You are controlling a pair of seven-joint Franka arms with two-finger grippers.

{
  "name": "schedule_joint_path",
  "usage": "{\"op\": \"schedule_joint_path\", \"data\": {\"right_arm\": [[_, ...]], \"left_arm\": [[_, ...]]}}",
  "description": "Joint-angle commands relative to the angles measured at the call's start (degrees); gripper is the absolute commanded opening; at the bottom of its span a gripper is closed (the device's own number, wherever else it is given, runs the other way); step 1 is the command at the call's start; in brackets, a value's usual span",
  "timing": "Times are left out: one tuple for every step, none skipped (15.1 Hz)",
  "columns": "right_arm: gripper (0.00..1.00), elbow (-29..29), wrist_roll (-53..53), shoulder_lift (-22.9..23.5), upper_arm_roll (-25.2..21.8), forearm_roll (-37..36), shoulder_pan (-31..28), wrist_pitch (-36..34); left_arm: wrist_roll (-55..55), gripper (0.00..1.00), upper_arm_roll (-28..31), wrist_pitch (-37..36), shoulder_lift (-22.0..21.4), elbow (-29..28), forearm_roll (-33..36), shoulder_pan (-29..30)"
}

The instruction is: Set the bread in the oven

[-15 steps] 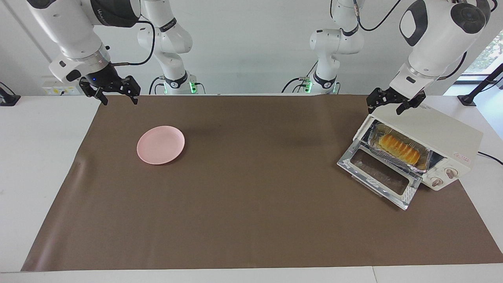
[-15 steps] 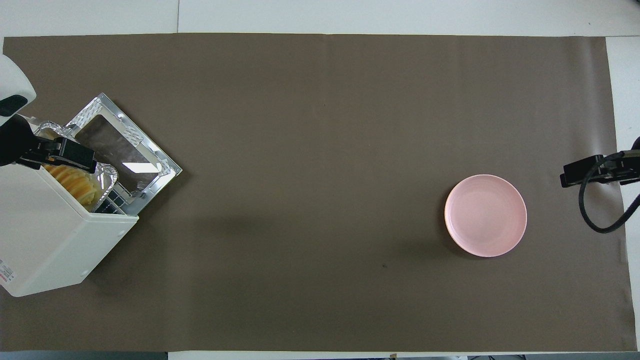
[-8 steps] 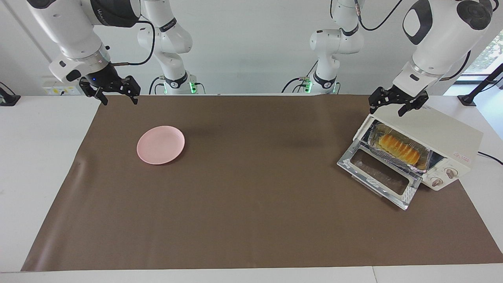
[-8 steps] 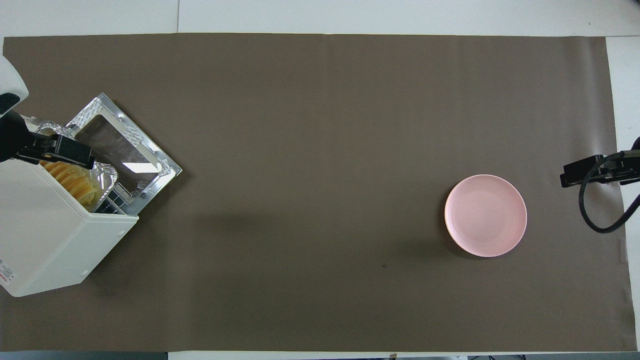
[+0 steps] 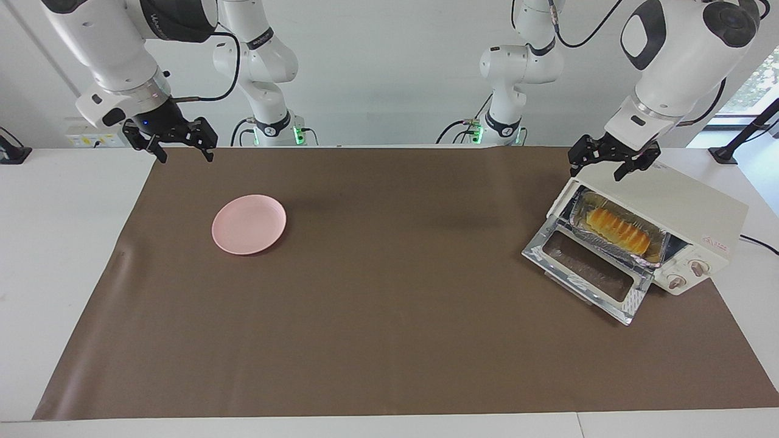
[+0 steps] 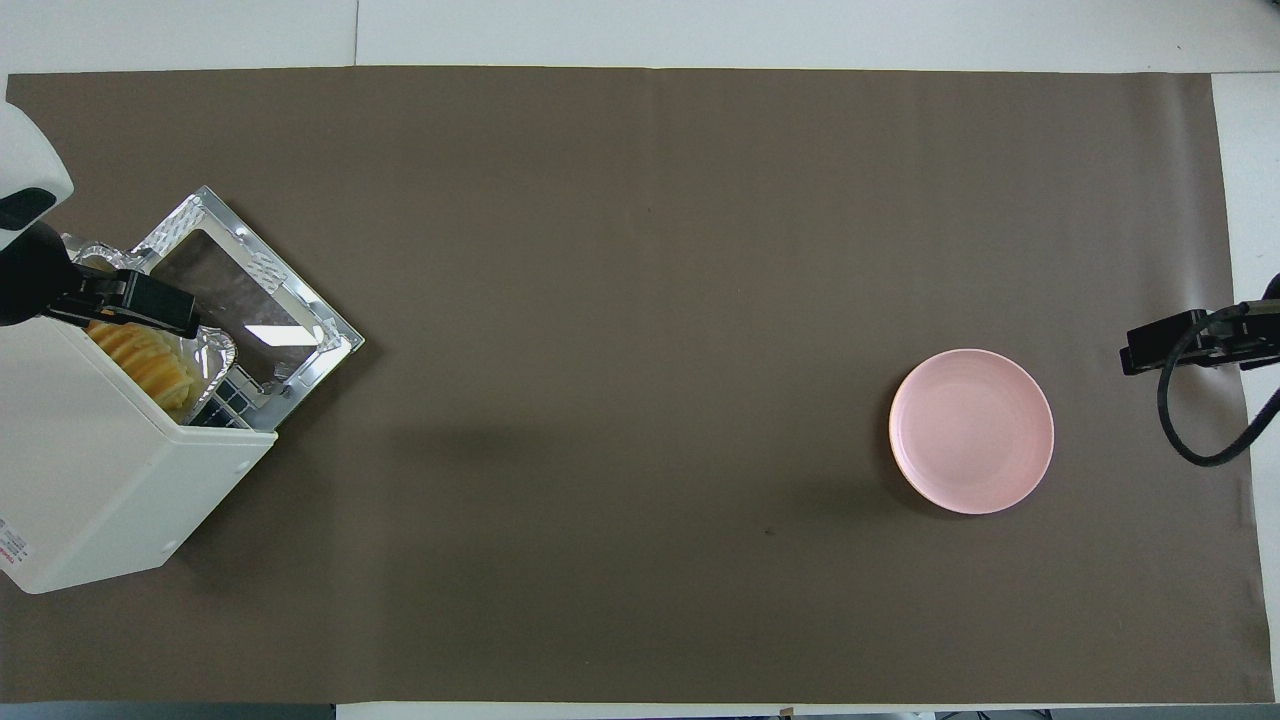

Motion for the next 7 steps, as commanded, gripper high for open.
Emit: {"op": "schedule_joint_path", "data": {"right_arm": [[1.0, -1.1, -1.5, -1.3, 0.5, -0.6, -0.7, -0.6], [1.0, -1.1, -1.5, -1.3, 0.4, -0.6, -0.7, -0.6], [1.0, -1.1, -1.5, -1.3, 0.5, -0.6, -0.6, -0.6], [1.0, -1.1, -1.5, -1.3, 0.5, -0.6, -0.7, -0.6], [1.0, -1.1, -1.5, -1.3, 0.4, -0.6, -0.7, -0.6], [1.0, -1.1, -1.5, -1.3, 0.5, -0.6, -0.7, -0.6], [1.0, -1.1, -1.5, -1.3, 0.5, -0.6, -0.7, -0.6]], "left_arm": [[0.8, 1.0, -0.3, 1.1, -0.2, -0.3, -0.7, 0.4], [0.8, 1.0, -0.3, 1.1, -0.1, -0.2, -0.7, 0.4], [0.9, 1.0, -0.3, 1.1, -0.1, -0.2, -0.7, 0.3], [0.9, 1.0, -0.3, 1.1, -0.1, -0.2, -0.7, 0.2], [0.9, 1.0, -0.3, 1.2, -0.1, -0.2, -0.7, 0.2], [0.8, 1.0, -0.3, 1.3, -0.1, -0.2, -0.7, 0.2], [0.9, 1.0, -0.3, 1.5, -0.1, -0.2, -0.7, 0.2]]}}
